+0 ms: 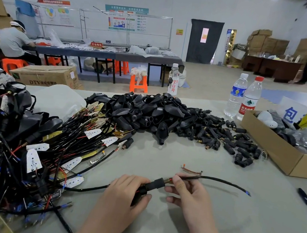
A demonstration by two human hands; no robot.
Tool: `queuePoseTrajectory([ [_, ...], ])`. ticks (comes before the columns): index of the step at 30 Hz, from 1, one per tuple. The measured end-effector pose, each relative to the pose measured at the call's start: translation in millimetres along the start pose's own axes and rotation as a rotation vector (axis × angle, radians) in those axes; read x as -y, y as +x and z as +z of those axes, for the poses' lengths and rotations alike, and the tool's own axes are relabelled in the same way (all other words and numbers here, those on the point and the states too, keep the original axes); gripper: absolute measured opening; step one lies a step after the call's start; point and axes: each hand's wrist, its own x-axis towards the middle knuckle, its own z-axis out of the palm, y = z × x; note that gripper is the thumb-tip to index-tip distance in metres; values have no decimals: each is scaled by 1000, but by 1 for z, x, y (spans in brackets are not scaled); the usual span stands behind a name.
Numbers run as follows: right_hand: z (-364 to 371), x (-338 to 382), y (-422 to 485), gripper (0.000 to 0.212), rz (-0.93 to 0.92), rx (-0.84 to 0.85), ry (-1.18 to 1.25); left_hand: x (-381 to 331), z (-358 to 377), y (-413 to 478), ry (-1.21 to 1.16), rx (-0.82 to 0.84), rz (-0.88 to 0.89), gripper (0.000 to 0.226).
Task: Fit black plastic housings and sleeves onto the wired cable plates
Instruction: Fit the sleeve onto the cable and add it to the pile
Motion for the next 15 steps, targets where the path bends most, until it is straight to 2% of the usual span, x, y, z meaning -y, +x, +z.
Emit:
queuePoseTrajectory([
  [6, -2, 1, -1, 7, -27, -76, 11, -6, -4, 1, 23, -42, -13, 20],
  [15, -1, -1, -2, 18, -2, 20, 112, -12, -10, 0, 41, -132, -38, 15],
])
